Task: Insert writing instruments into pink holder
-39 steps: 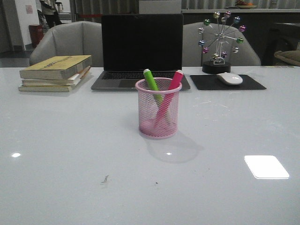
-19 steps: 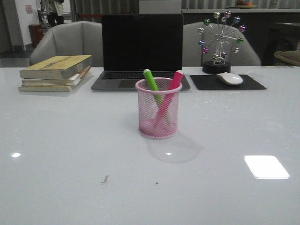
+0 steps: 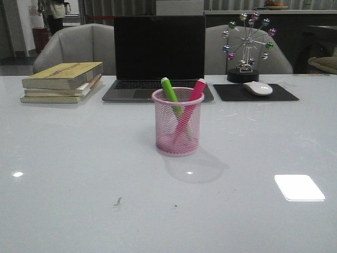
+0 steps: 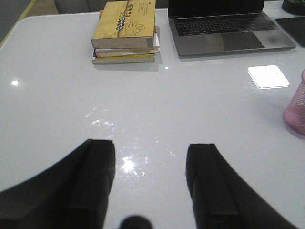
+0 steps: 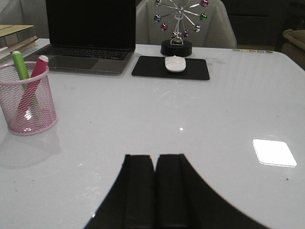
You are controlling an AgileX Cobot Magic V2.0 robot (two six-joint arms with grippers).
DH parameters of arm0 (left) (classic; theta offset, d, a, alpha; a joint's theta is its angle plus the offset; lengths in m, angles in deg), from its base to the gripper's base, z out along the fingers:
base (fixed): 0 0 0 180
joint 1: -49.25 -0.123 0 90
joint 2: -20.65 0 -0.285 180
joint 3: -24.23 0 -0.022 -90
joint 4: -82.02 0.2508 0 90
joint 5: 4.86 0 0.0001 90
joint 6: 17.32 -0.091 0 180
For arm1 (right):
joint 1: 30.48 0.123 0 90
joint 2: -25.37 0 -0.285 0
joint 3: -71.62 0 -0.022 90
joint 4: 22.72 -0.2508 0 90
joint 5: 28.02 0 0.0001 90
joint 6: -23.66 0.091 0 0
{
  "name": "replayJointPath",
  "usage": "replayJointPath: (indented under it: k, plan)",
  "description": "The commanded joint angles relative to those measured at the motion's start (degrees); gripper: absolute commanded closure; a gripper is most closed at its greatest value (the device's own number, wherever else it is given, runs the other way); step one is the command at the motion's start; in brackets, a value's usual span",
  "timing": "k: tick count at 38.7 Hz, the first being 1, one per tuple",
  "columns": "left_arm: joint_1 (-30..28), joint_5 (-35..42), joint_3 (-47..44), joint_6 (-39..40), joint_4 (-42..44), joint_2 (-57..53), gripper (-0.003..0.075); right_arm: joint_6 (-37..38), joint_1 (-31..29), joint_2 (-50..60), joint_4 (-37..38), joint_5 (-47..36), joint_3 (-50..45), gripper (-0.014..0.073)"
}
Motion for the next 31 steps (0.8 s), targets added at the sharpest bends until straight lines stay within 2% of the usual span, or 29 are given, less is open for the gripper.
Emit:
replayJointPath:
  k: [1,19,22,29,31]
  plan:
    - [-0.16,4.68,1.8,0.0,-0.17,0.12,0.0316,-0.16,-0.06,1.08,0.29,-5.04,-0.06,0.0535]
    - [-0.16,4.96,1.55,0.0,1.23,-2.78,0.0321,-0.16,-0.06,1.08,0.29,-5.04,-0.06,0.0535]
    - [-0.16,5.45,0.77,0.1,0.77,-6.31,0.0388,-0.16,-0.06,1.08,0.29,-5.04,-0.06,0.0535]
    - [-0.16,10.64,-4.33,0.1,0.75,-15.76,0.0612,-0.16,-0.06,1.08,0.29,-5.04,-0.06,0.0535]
    - [-0.16,11.54,-5.76,0.1,0.75,-18.72,0.0627,-0.16,-0.06,1.08,0.29,-5.04,-0.06,0.0535]
